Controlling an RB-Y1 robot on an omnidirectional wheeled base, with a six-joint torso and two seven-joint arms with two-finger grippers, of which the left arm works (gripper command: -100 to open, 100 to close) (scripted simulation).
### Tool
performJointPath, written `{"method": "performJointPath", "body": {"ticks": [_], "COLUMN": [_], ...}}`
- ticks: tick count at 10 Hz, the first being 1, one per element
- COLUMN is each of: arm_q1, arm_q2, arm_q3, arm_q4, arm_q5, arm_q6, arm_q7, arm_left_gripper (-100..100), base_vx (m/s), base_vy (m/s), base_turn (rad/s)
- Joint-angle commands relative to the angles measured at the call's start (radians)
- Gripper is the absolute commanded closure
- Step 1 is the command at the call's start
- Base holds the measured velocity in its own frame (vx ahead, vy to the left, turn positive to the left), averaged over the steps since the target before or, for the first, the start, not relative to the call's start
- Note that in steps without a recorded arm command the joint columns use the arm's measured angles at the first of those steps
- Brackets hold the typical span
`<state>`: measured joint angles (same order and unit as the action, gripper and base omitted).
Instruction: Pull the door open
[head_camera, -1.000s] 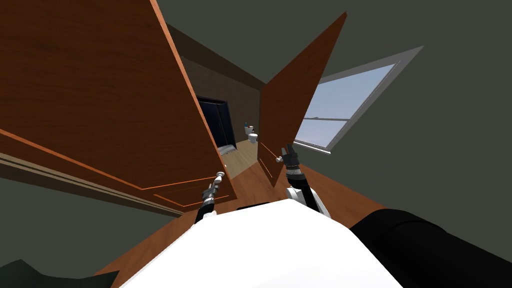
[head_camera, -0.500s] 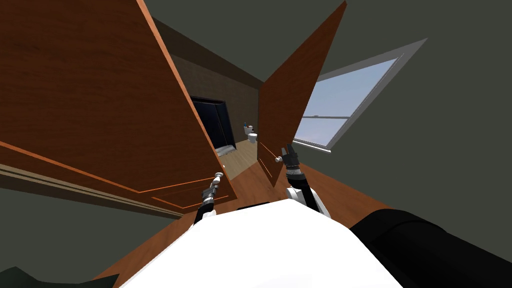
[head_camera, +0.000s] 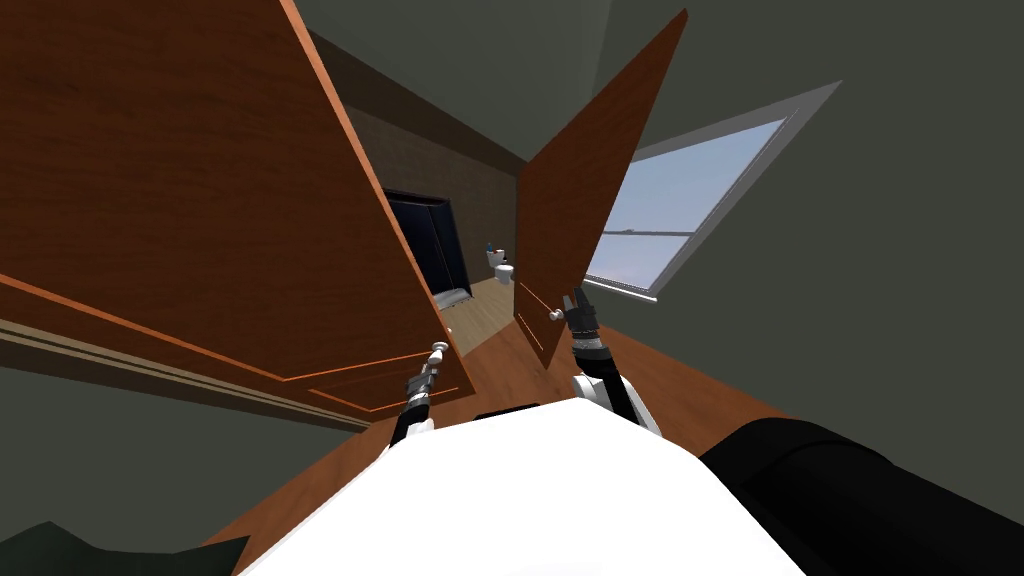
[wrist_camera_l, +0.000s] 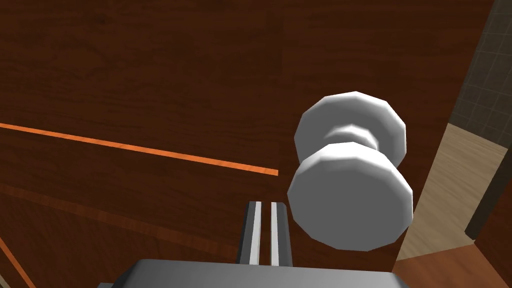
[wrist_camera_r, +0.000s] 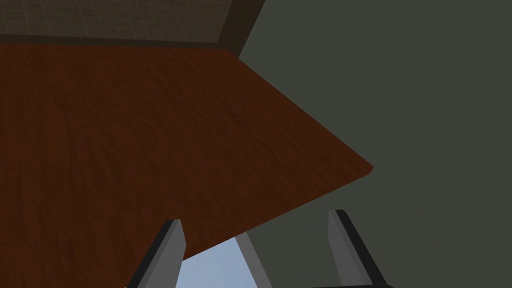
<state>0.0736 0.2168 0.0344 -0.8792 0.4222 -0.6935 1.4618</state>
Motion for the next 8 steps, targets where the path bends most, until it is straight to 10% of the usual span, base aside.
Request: {"method": "performJointPath", "body": {"ticks": [1, 8], "arm_q1": [-0.014, -0.047], "arm_q2": [-0.007, -0.021], "arm_q3": [-0.029, -0.132], "arm_q4": [0.024, 0.050], "arm_q5": [-0.009, -0.036], "arm_q6": [-0.016, -0.073], "arm_q7": [0.009, 0.025], "arm_left_gripper": [-100, -100], "base_vx": [-0.186, -0.160], "base_vy": [0.063, 0.057], "base_turn": [-0.049, -0.087]}}
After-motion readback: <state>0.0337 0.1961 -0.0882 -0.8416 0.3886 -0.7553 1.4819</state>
